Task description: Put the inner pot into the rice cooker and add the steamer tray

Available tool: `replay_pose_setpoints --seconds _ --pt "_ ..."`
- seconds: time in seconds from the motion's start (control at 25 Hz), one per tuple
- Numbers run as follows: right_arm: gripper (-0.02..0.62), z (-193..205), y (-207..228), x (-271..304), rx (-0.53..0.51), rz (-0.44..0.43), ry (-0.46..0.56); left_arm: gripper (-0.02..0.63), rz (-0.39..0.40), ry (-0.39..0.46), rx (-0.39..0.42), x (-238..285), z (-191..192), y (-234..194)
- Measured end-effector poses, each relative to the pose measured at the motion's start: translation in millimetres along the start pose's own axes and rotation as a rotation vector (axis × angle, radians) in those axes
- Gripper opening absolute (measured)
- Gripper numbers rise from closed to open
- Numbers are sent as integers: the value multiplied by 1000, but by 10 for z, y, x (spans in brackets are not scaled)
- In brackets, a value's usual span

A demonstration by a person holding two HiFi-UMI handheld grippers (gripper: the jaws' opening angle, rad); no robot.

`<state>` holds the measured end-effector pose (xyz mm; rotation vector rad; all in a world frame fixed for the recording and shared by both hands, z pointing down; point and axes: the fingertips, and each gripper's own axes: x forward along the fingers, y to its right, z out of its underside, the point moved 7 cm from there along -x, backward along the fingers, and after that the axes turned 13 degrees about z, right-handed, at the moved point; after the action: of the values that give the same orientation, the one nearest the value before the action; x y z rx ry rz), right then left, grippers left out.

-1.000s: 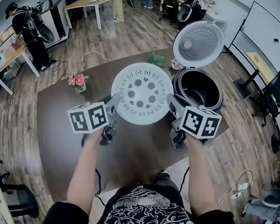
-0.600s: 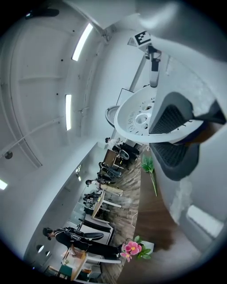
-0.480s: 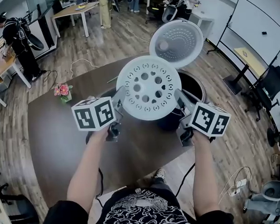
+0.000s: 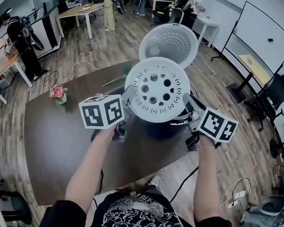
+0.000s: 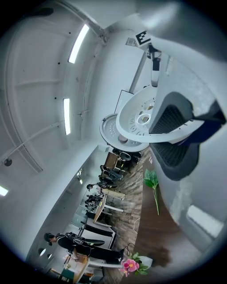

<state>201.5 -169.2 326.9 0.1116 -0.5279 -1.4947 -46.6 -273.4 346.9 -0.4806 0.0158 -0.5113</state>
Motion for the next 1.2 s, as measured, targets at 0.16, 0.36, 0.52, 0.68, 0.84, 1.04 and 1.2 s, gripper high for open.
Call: replay_pose_setpoints --seconds 0.16,0.36,0.52,0.68,0.84,1.04,1.2 --pt "38 -22 -9 61 10 -8 1 66 -7 7 6 17 -50 -23" --pt "38 -111 383 127 24 -16 -19 66 -22 -6 4 369 32 109" --pt "38 -77 550 274 29 -17 -53 66 -52 -32 -6 509 135 50" --pt "40 -63 537 390 27 -34 -106 66 -94 -40 -12 466 98 34" --pt "43 7 460 530 4 -35 -157 66 -126 -70 -30 387 116 -80" --pt "46 37 419 620 -26 -42 -221 66 -170 -98 -48 313 123 -95" --pt "55 80 436 675 -90 -34 -258 66 -205 -118 -47 317 145 -88"
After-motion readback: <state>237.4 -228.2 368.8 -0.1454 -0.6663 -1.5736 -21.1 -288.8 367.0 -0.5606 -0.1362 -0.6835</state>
